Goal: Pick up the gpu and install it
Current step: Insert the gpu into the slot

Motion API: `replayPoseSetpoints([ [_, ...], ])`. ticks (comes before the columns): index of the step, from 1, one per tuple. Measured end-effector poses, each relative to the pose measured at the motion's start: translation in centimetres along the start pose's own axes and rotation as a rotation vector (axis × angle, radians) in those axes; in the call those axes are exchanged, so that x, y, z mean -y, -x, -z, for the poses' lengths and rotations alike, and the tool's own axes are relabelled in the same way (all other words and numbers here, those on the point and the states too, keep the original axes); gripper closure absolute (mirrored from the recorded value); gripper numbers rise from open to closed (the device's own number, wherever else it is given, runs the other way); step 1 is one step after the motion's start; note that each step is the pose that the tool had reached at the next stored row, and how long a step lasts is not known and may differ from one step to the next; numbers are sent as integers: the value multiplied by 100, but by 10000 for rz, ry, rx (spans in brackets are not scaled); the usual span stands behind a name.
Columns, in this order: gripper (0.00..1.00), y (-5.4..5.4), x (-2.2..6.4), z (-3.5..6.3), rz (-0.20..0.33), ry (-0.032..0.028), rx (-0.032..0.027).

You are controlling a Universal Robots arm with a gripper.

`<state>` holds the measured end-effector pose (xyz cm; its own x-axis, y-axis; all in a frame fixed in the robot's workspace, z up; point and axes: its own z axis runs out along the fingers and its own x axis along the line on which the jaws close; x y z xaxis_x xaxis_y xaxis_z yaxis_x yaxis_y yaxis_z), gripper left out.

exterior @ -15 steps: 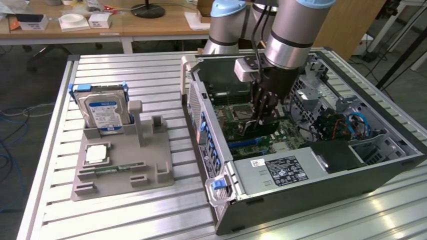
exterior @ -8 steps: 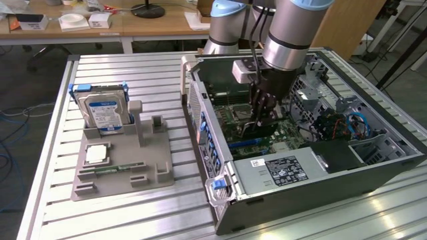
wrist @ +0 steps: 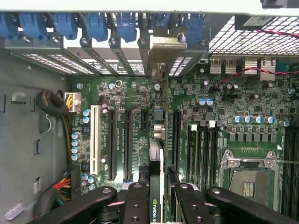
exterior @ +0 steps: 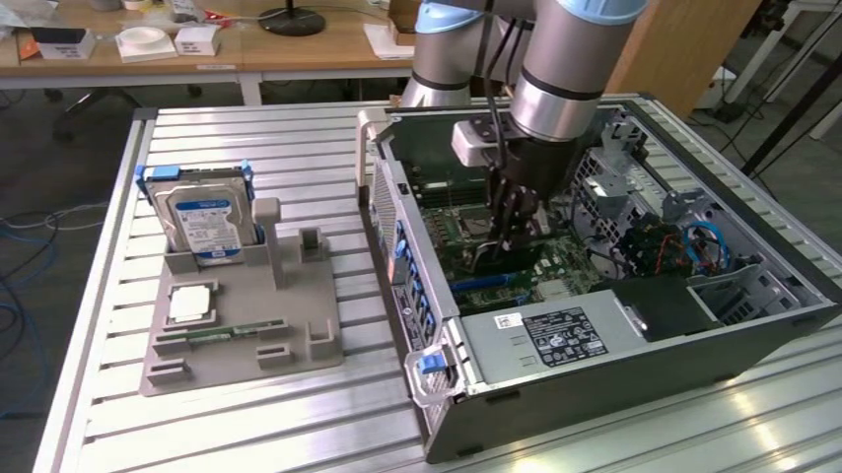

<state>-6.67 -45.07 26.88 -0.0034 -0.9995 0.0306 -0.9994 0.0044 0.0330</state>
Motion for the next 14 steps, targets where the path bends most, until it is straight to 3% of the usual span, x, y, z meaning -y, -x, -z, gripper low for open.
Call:
replayPoseSetpoints([
  [9,74,12,-12,-29,54,-6,-11],
  [14,74,13,-13,-33,119,-50,35],
])
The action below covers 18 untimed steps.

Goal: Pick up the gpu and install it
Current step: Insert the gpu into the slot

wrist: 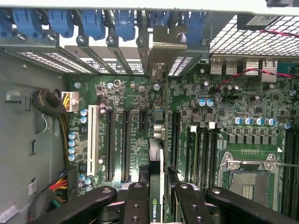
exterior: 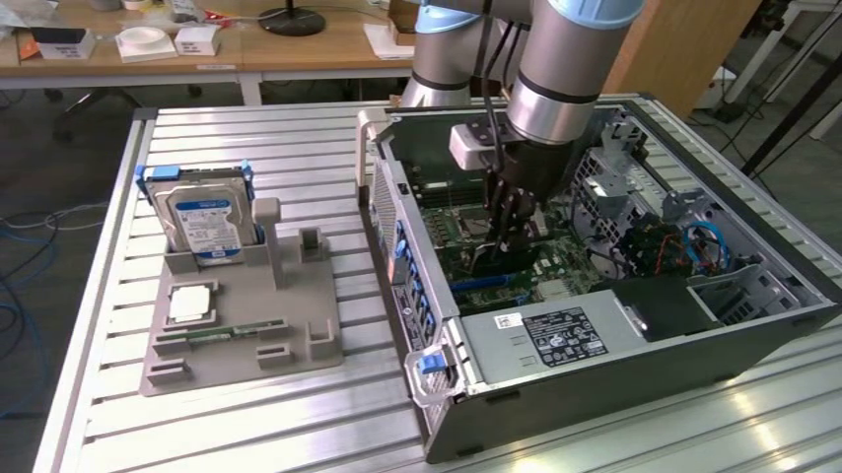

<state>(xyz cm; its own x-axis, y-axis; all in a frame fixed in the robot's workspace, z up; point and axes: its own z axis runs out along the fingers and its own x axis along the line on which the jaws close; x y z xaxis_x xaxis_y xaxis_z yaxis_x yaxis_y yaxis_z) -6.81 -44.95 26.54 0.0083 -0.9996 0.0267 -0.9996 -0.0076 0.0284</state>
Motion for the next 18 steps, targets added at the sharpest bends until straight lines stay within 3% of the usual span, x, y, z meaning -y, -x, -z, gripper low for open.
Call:
replayPoseSetpoints([
  [9,74,0,0,-24,72,-35,-2],
  [18,74,9,-2,-34,84,-50,36],
])
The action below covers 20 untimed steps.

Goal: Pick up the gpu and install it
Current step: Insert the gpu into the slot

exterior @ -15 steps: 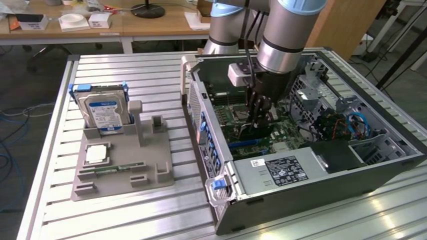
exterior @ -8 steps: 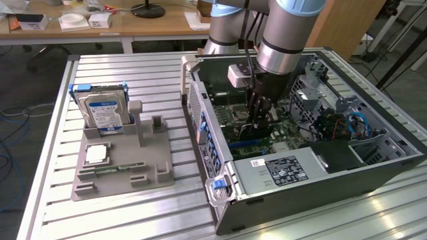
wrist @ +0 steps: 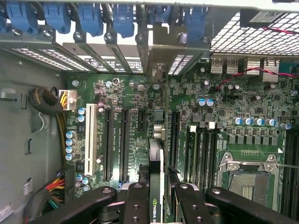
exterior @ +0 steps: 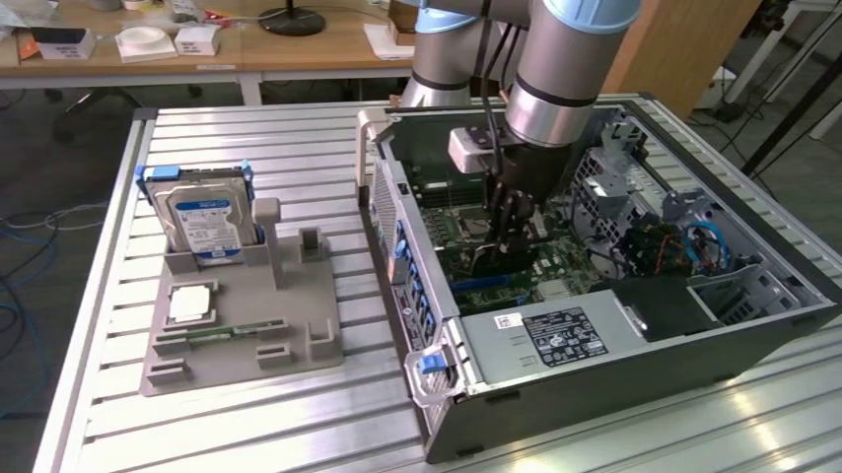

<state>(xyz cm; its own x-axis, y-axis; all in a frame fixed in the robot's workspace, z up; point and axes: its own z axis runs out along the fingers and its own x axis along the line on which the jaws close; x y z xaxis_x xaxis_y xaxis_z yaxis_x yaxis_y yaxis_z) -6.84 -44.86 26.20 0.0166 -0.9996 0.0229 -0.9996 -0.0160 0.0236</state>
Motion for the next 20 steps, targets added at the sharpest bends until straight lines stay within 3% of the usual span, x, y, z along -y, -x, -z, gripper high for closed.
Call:
replayPoseSetpoints([
  [20,74,3,-23,-49,27,-40,18],
])
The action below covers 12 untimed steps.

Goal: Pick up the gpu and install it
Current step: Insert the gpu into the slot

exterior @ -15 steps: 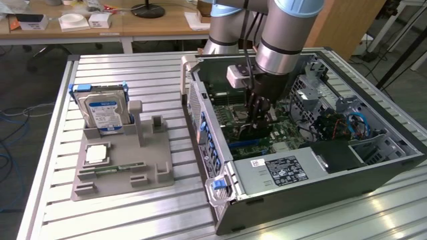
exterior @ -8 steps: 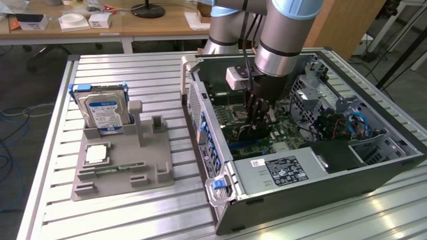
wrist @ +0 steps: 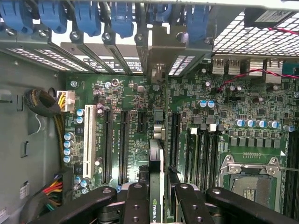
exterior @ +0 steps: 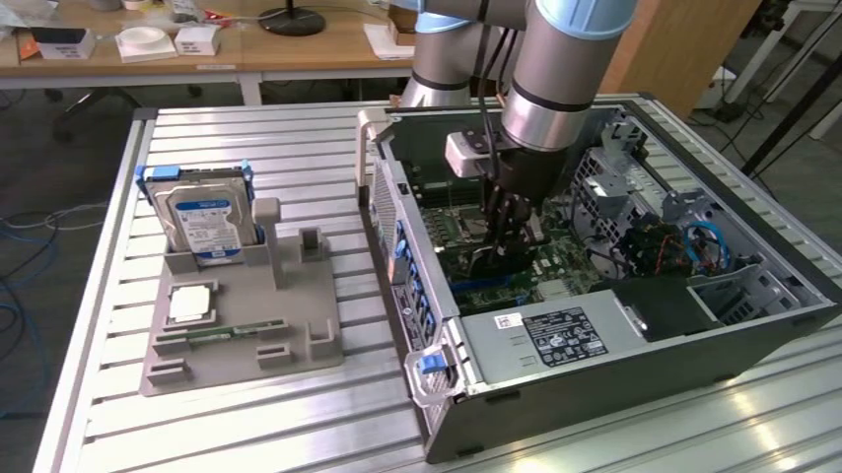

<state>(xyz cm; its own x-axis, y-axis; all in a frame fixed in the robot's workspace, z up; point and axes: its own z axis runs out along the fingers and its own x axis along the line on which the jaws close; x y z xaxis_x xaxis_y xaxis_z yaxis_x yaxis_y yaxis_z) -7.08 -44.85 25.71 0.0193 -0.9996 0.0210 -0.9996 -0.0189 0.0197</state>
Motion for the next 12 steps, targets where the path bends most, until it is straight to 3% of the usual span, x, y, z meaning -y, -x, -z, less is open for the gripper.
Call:
replayPoseSetpoints([
  [12,74,-8,-2,37,-346,11,-2],
])
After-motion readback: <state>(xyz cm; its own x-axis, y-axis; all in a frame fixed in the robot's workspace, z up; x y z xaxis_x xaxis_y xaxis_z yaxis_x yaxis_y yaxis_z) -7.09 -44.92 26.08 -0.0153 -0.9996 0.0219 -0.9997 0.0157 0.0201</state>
